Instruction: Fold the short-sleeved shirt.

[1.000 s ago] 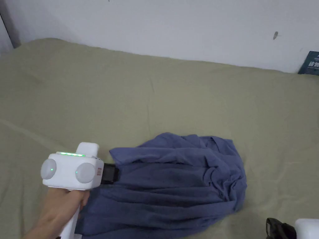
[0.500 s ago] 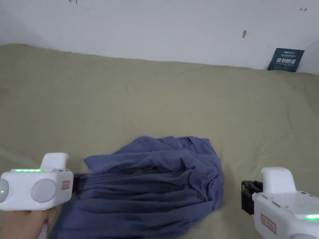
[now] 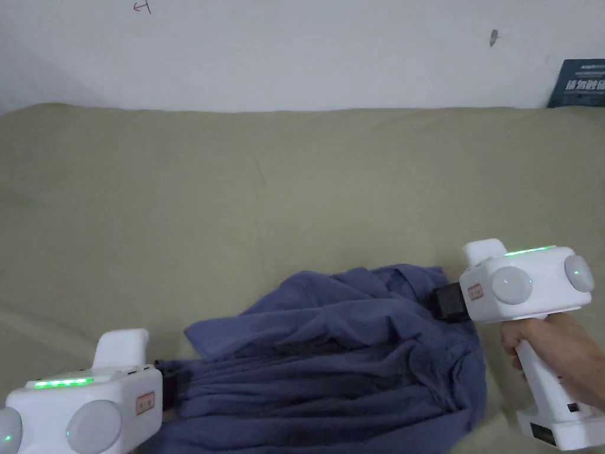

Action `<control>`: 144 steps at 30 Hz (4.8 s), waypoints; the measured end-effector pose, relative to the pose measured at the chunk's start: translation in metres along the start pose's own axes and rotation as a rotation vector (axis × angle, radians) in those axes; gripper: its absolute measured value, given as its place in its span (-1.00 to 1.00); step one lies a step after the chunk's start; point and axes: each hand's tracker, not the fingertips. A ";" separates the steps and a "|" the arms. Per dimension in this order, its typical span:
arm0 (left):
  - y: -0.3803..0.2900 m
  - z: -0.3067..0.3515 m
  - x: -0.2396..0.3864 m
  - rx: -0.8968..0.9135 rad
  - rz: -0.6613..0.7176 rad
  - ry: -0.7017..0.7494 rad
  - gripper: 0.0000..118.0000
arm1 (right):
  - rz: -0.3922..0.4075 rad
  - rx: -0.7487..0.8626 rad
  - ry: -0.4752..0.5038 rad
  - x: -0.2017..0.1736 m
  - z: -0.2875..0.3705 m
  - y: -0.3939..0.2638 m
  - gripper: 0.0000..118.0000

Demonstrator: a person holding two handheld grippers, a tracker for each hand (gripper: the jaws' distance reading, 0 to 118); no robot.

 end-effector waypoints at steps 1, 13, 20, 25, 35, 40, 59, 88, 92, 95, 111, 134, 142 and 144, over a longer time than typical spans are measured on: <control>-0.001 -0.001 0.000 0.002 -0.001 0.001 -0.98 | -0.009 0.004 0.014 -0.002 -0.007 -0.008 0.79; 0.016 0.046 -0.013 -0.002 0.020 0.016 -0.98 | -0.094 0.110 0.063 0.030 0.104 -0.013 -0.97; 0.050 0.152 -0.036 0.191 0.007 0.090 -0.98 | -0.149 0.333 0.053 0.063 0.240 -0.027 -0.97; 0.086 0.241 -0.038 0.352 -0.034 0.185 -0.98 | -0.204 0.455 0.050 0.095 0.318 -0.032 -0.97; 0.143 0.360 -0.014 0.545 -0.015 0.138 -0.98 | -0.245 0.657 0.002 0.134 0.452 -0.029 -0.97; 0.175 0.375 0.003 0.576 -0.026 0.148 -0.98 | -0.236 0.696 -0.056 0.144 0.480 -0.012 -0.97; 0.293 0.298 0.024 0.612 0.018 0.216 -0.98 | -0.261 0.727 -0.106 0.159 0.398 0.119 -0.97; 0.007 0.116 -0.031 0.162 0.024 0.118 -0.98 | -0.257 0.273 -0.050 0.104 0.190 -0.173 -0.97; -0.057 0.136 -0.041 0.124 0.021 0.121 -0.98 | -0.287 0.237 -0.039 0.090 0.204 -0.238 -0.97; -0.089 0.150 -0.052 0.103 0.047 0.111 -0.98 | -0.278 0.221 -0.036 0.082 0.213 -0.275 -0.97; -0.105 0.218 -0.023 0.260 0.042 0.061 0.97 | -0.307 0.385 -0.037 0.051 0.261 -0.282 0.93; -0.130 0.291 0.026 0.473 -0.039 0.034 -1.00 | -0.166 0.737 -0.032 -0.091 0.354 -0.280 -0.97; -0.130 0.187 -0.082 0.063 0.114 0.030 -1.00 | -0.147 0.600 -0.003 -0.105 0.319 -0.287 -0.97; -0.127 0.171 -0.093 0.030 0.148 -0.024 -0.92 | -0.152 0.585 -0.006 -0.107 0.313 -0.290 -0.97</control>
